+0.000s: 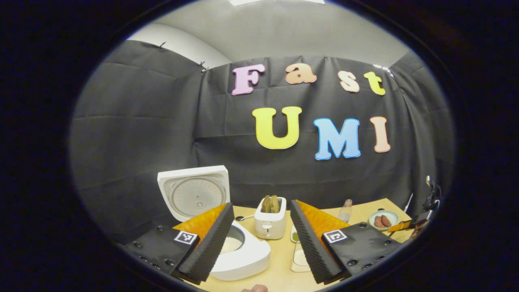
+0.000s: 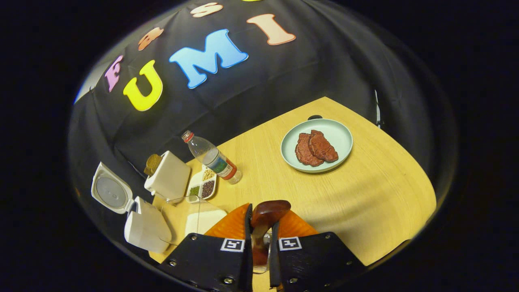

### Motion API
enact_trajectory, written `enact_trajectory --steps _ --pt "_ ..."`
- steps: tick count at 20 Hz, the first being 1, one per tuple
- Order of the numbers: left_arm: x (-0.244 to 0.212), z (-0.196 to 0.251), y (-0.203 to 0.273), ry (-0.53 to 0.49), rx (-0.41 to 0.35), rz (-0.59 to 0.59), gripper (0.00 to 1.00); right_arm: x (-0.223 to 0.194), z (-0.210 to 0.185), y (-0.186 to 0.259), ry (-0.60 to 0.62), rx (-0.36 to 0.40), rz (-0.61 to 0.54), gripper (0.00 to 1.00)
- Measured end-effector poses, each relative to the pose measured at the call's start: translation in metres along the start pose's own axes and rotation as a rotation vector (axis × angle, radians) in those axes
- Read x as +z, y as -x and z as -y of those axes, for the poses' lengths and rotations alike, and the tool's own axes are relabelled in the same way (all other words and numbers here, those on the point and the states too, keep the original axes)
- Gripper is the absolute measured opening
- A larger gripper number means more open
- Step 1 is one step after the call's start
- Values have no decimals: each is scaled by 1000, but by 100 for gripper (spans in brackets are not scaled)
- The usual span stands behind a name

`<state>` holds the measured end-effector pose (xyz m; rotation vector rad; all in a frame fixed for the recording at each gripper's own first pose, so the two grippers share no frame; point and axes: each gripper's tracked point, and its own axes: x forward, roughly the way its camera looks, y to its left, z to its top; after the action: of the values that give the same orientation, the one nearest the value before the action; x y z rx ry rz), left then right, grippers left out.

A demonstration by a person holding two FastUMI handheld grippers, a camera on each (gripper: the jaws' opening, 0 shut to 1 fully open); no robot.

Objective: Close the left gripper, press the button to open the rice cooker; take a wooden spoon from the chopstick holder with the right hand, scoop a spoonful of rice and pour it into the rice cooker, then put the wooden spoon back into the chopstick holder.

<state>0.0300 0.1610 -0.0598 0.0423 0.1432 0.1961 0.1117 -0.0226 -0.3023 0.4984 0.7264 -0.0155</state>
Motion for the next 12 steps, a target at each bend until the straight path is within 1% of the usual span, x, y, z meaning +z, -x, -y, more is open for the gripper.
enact_trajectory --steps 1,2,4,8,10,11,12 --pt "1 -3 -3 -1 -9 7 97 -1 -3 2 -7 0 8 8" --pt "3 -5 -5 2 -19 14 96 -2 -6 7 -12 -3 17 8" --pt "5 -6 -4 17 -48 29 97 4 -15 19 -14 -23 48 9" --pt "4 -17 -4 16 -83 53 97 39 -38 55 11 -31 158 9" --pt "1 -24 -5 4 -93 48 97 57 -62 70 31 -10 209 9" --pt "-2 -27 -5 0 -97 45 96 65 -79 73 38 18 227 8" --pt "-4 -30 -6 -4 -101 44 97 71 -97 75 45 49 239 8"
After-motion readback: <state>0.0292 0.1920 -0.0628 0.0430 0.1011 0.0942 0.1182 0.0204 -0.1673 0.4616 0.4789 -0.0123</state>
